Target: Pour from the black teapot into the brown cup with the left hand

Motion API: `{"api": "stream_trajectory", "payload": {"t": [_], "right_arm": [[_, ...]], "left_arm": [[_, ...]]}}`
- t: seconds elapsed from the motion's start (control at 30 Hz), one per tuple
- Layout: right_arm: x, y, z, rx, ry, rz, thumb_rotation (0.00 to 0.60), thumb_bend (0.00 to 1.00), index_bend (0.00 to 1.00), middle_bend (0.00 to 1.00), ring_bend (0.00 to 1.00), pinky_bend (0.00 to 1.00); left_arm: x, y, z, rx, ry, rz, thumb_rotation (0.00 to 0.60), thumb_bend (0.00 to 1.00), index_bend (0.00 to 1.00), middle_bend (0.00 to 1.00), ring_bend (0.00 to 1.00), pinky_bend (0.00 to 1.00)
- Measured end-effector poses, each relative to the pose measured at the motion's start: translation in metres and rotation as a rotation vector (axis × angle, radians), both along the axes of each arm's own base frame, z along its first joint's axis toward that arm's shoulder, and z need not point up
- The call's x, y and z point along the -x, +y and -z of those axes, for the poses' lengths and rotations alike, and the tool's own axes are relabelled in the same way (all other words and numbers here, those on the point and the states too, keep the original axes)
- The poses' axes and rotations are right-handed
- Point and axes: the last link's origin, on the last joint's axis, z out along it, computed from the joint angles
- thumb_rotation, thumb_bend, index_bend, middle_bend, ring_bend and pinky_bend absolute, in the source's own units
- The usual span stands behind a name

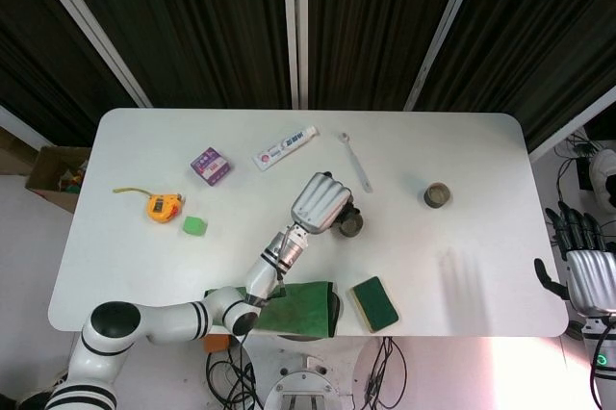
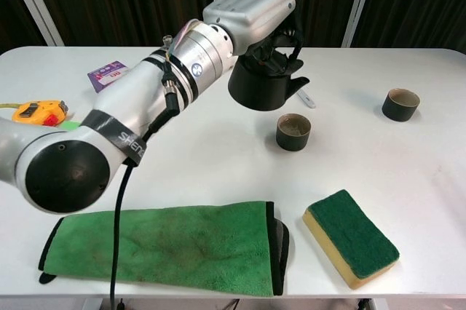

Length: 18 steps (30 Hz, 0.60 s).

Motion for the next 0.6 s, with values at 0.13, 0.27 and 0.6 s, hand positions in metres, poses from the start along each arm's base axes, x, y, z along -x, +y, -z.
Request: {"api": "stream_trajectory", "payload": {"t": [0.13,0.27,0.6], "right_arm": [[-0.002,0.0,0.001,-0.004,0.005,-0.003,0.6,0.37,0.0,0.0,0.0,0.0],[-0.006,-0.001,0.001,-0.001,0.01,-0.015,0.6,0.37,0.0,0.0,0.0,0.0],[-0.023,-0.004,-0.005,0.025,0.018,-0.049,0.6,0.37,0.0,0.0,0.0,0.0]], "left_arm": [[0.01,0.0,-0.012,0.035,-0.067,-0.046,0.6,0.44,1.0,1.0,1.0,0.66],[0.04,0.003,-0.025,0.049,-0.103,-0.114,0.6,0.44,1.0,1.0,1.0,0.66],[0.11,0.005,-0.041,0.053,-0.088,-0.216,0.6,0.43,1.0,1.0,1.0,0.66]]}}
